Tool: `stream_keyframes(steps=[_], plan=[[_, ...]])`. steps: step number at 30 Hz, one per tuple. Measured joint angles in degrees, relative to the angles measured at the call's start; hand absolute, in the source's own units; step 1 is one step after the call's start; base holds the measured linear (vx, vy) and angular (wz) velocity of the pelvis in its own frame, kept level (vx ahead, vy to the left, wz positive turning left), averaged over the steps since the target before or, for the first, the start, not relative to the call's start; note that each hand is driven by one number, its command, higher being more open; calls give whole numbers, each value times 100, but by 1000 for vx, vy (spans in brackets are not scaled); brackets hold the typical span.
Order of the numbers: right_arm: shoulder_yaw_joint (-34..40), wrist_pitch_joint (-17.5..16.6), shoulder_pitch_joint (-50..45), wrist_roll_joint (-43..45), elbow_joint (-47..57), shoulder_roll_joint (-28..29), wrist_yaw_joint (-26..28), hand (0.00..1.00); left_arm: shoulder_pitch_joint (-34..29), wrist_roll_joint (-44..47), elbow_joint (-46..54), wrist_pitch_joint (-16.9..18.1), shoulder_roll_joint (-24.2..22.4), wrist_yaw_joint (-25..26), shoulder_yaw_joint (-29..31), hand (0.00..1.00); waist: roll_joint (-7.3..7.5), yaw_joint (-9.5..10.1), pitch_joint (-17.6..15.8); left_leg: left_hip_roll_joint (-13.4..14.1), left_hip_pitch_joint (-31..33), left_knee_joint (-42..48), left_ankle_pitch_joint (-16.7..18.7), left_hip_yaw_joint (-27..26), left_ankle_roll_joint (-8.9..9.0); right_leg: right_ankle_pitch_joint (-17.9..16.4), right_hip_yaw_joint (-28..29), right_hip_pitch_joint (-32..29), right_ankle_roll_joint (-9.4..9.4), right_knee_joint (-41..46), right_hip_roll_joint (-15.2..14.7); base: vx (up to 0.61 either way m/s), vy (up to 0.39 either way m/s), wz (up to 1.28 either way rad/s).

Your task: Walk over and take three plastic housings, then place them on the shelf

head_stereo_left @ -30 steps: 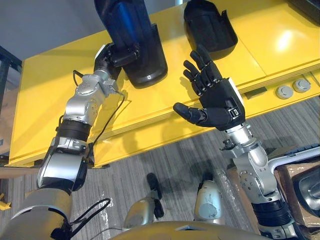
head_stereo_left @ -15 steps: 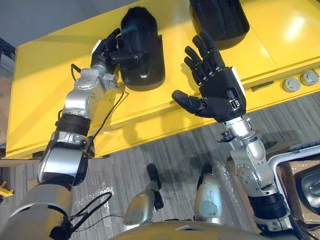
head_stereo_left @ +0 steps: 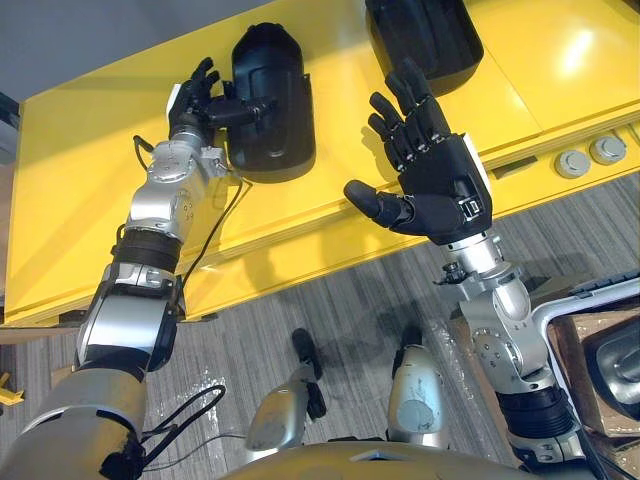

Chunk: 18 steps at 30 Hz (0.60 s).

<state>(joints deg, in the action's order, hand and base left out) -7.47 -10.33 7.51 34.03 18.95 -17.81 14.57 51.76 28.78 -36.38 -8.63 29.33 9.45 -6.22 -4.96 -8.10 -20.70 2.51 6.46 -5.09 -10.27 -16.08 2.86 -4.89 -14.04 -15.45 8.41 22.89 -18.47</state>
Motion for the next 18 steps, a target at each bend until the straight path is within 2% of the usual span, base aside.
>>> stream_keyframes(steps=[2, 6, 9, 11, 13, 14, 18], plan=[[16, -9, -14, -138, -7, 13, -34, 100, -54, 4, -26, 217, 0, 186, 23, 100, -1, 0, 1, -4, -20, 1, -12, 16, -8, 4, -16, 31, 2, -13, 0, 37, -51, 3], [85, -62, -191, -467, -93, 12, -56, 100, -359, 19, 240, 263, 1, 309, 66, 100, -4, -14, 3, -9, -218, 0, 4, 101, 8, 9, -163, 385, 10, -174, 29, 51, -35, 10], [333, -303, -266, -921, -344, 5, -52, 100, -1049, 272, 1149, 564, 0, 322, 550, 100, 0, 3, 10, 22, -391, -2, 40, 201, 30, 10, -326, 706, 12, -318, 72, 39, -29, 16], [644, -365, -241, -1189, -655, -13, -72, 100, -1546, 452, 1921, 1005, -8, 323, 933, 100, 3, 50, 34, 26, -522, -2, 68, 270, 31, 23, -447, 966, 30, -442, 81, 36, -9, 18], [756, -368, -238, -1370, -867, -33, -142, 100, -1823, 554, 2368, 1272, -85, 317, 1124, 100, 5, 108, 126, 20, -592, -2, 80, 301, 31, 43, -518, 1113, 57, -545, 84, 45, 6, 16], [771, -379, -243, -1608, -1091, -51, -251, 100, -2151, 731, 2795, 1589, -316, 309, 1324, 100, 3, 165, 342, 23, -621, -2, 86, 308, 36, 83, -608, 1260, 79, -697, 98, 49, 6, 18], [762, -409, -228, -1803, -1204, -43, -444, 100, -3069, 729, 3849, 2212, -916, 103, 1472, 100, 5, 350, 828, 108, -726, -4, 144, 318, 74, 284, -780, 1670, 88, -1230, 237, 49, -1, 10]])
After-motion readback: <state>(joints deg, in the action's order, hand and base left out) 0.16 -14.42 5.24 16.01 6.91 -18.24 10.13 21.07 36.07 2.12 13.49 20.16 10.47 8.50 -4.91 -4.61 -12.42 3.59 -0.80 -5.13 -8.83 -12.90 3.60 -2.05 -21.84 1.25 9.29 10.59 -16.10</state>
